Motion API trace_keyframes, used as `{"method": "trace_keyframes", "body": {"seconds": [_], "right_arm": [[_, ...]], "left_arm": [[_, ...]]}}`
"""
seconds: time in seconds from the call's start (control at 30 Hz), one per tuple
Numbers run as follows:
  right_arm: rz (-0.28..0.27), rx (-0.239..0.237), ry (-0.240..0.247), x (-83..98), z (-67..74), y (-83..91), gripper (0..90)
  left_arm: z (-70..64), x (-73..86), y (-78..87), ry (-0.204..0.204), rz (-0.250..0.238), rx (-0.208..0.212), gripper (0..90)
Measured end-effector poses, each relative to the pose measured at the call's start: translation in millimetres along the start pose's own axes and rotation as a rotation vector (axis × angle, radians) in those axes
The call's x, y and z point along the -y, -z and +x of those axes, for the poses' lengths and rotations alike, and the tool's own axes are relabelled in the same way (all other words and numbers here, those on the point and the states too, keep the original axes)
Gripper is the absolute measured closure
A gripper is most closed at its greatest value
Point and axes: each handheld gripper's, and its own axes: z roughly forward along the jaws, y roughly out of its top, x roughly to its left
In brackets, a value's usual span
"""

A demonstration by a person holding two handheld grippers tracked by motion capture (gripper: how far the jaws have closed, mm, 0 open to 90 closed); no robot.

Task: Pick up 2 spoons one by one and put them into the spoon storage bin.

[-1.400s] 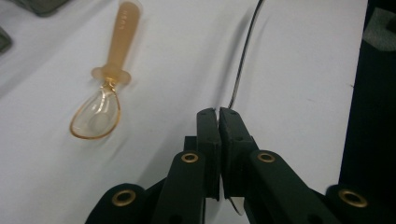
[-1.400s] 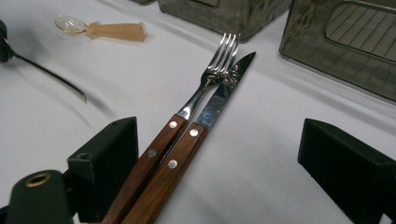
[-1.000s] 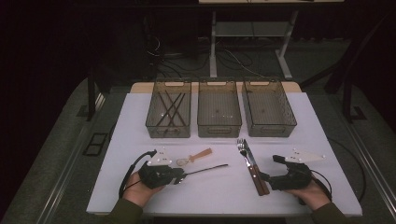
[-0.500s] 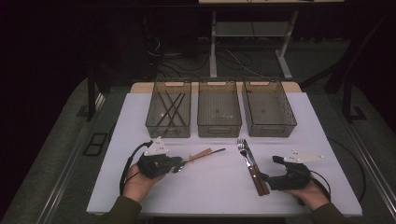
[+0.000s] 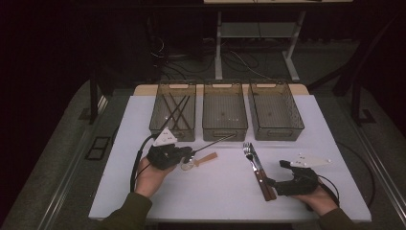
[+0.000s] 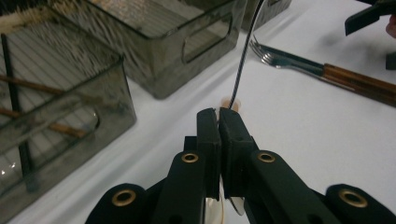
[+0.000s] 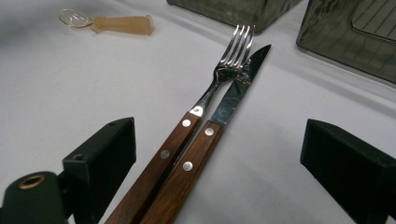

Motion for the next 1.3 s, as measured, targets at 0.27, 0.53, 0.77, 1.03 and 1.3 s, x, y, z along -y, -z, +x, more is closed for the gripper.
{"method": "trace_keyframes", "body": {"seconds": [0.27, 0.53, 0.77, 1.03, 1.3], "right_arm": [[0.002, 0.003, 0.003, 0.4, -1.5, -0.7, 10.1], [0.001, 0.001, 0.004, 0.6, -1.5, -0.5, 10.1], [-0.001, -0.003, -0.008, -0.2, -0.5, 0.0, 10.1], [-0.008, -0.004, -0.007, -0.1, -1.4, 0.6, 10.1], [-0.015, -0.005, -0.010, -0.4, -1.9, 0.5, 10.1]], "left_arm": [[6.8, -17.8, -9.8, 0.002, -0.039, -0.006, 88.1], [13.8, -32.0, -20.7, 0.006, -0.064, -0.023, 88.1], [20.6, -41.8, -29.6, 0.007, -0.075, -0.044, 88.1], [29.7, -54.6, -42.5, 0.024, -0.085, -0.063, 88.1], [34.4, -70.5, -65.3, 0.060, -0.076, -0.095, 88.1]]}}
